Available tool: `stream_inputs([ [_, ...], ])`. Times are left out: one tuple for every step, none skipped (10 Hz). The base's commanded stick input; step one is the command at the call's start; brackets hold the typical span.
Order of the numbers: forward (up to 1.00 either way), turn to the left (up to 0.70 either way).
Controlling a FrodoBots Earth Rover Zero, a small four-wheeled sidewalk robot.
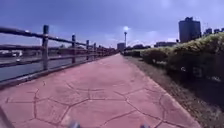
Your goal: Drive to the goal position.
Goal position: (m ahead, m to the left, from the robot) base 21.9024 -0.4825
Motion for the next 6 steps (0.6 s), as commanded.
stream_inputs([
  [0.70, 0.00],
  [0.70, 0.00],
  [0.70, 0.00],
  [0.70, 0.00],
  [0.70, 0.00],
  [0.70, 0.00],
])
